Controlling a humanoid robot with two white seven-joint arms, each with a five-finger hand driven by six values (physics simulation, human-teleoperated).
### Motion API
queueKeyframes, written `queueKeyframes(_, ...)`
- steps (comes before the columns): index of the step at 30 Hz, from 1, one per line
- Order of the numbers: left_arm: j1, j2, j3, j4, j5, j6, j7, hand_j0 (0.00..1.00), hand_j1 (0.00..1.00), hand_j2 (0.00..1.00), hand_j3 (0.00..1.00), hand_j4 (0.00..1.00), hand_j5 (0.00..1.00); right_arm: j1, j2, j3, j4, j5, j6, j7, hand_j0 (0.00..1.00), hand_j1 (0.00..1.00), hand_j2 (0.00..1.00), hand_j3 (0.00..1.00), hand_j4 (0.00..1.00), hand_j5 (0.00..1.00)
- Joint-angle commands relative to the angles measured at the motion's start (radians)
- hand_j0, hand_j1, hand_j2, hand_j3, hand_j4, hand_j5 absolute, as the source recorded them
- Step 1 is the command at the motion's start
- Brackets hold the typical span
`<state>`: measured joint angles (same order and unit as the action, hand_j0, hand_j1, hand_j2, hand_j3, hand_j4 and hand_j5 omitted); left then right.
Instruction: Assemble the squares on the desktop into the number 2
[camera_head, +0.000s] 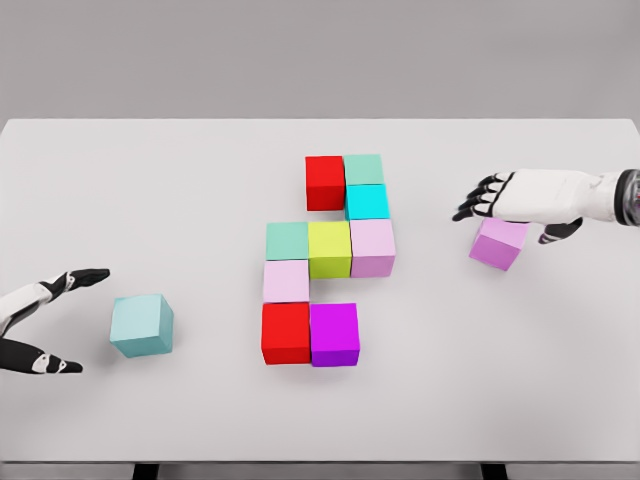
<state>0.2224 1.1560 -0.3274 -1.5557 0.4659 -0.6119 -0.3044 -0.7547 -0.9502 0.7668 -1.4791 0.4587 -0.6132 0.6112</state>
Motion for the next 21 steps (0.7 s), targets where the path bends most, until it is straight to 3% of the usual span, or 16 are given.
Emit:
queueKeyframes(1, 0.0, 0.002, 0.002, -0.01, -0.012, 0.001, 0.001, 1.0, 1.0, 1.0, 1.0, 1.0, 1.0, 0.0, 0.002, 0.005, 0.028, 0.011, 0.002, 0.0, 1.0, 1.0, 1.0, 1.0, 1.0, 1.0)
queueKeyframes(7, -0.011, -0.007, 0.01, -0.064, -0.079, 0.001, 0.001, 1.0, 1.0, 1.0, 1.0, 1.0, 1.0, 0.003, 0.004, 0.035, 0.056, 0.024, 0.002, 0.0, 1.0, 1.0, 1.0, 1.0, 1.0, 1.0)
queueKeyframes(14, -0.014, -0.012, 0.019, -0.067, -0.073, 0.001, 0.001, 1.0, 1.0, 1.0, 1.0, 1.0, 1.0, -0.003, 0.064, 0.034, 0.149, 0.075, 0.002, 0.0, 1.0, 1.0, 1.0, 1.0, 1.0, 1.0)
queueKeyframes(19, -0.023, -0.05, 0.021, -0.075, -0.067, 0.001, 0.002, 1.0, 1.0, 1.0, 1.0, 1.0, 1.0, -0.006, 0.07, 0.032, 0.149, 0.075, 0.002, 0.0, 0.99, 0.99, 0.99, 0.99, 0.99, 0.99)
queueKeyframes(21, -0.035, -0.07, 0.021, -0.078, -0.067, 0.001, 0.002, 1.0, 1.0, 1.0, 1.0, 1.0, 1.0, -0.006, 0.07, 0.026, 0.151, 0.069, 0.002, 0.0, 0.66, 0.66, 0.66, 0.66, 0.66, 0.66)
